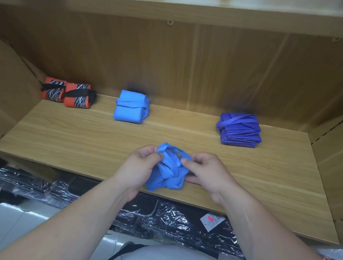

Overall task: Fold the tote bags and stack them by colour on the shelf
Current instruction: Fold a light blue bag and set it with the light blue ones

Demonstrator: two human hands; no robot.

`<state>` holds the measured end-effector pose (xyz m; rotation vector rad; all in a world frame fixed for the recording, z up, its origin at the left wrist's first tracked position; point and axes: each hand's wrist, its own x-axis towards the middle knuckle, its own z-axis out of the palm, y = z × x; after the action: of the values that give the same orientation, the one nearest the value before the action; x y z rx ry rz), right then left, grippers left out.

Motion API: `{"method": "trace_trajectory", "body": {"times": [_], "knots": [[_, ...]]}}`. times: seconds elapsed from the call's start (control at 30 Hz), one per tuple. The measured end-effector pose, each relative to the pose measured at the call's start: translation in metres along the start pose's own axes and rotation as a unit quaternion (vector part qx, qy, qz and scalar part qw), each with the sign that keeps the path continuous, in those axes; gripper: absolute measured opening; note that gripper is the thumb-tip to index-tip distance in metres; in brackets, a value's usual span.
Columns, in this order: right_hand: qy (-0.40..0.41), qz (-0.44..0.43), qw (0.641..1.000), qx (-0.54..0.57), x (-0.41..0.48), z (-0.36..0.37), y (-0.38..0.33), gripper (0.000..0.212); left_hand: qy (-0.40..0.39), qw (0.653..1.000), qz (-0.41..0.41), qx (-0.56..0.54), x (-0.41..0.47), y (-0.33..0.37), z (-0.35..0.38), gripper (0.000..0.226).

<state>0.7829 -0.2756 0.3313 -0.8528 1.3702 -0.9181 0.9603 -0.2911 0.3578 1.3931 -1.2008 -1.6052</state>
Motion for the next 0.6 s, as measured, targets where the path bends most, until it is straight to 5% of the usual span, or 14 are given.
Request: {"method": "trace_trajectory", "body": {"times": [0.13, 0.37, 0.6], "knots": [[-0.007, 0.011, 1.000, 0.008, 0.003, -0.003, -0.003, 0.015, -0.015, 1.000, -0.007, -0.018, 0.001, 0.001, -0.001, 0.029], [-0.110, 0.034, 0.964, 0.239, 0.001, -0.013, -0.005, 0.004, -0.054, 0.988, -0.005, -0.146, 0.005, 0.004, -0.010, 0.008], [-0.134, 0.035, 0.964, 0.229, 0.007, -0.003, 0.005, 0.027, -0.032, 0.983, -0.017, -0.182, 0.004, -0.004, -0.011, 0.016]]}}
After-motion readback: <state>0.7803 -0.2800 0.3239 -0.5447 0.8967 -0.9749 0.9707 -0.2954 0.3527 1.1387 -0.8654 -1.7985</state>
